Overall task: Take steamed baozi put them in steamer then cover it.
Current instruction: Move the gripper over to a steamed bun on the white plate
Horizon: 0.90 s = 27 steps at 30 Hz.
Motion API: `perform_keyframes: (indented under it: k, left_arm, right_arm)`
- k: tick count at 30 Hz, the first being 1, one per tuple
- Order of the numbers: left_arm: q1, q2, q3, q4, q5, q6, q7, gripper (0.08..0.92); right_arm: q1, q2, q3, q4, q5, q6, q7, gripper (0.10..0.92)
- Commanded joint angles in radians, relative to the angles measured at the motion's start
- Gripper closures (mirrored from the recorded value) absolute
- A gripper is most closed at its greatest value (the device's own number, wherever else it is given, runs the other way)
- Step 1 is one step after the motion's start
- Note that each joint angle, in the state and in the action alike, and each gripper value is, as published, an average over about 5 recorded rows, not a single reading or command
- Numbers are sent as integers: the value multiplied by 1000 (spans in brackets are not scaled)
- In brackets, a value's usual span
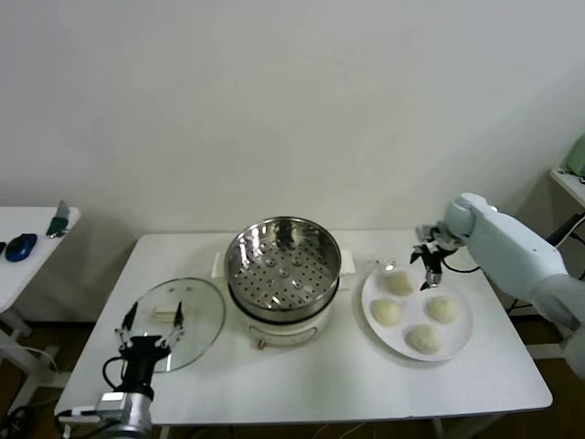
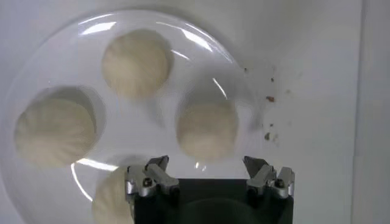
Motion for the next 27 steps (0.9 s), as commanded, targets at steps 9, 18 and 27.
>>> perform_keyframes:
  k: [9,18,27]
  left_arm:
    - [4,3,-11,-3,-5,0,-11,177]
    - [9,3,-13,-9,-8,-1,-11,177]
    - [21,3,-21,-16,-13,0,-12,177]
  right_arm:
    - [-21,117,23,-131,-89,50,36,203]
    - [-27,118,47,-133,-124,63,32,227]
    - [-9,93,21,-89,-88,66,15,333]
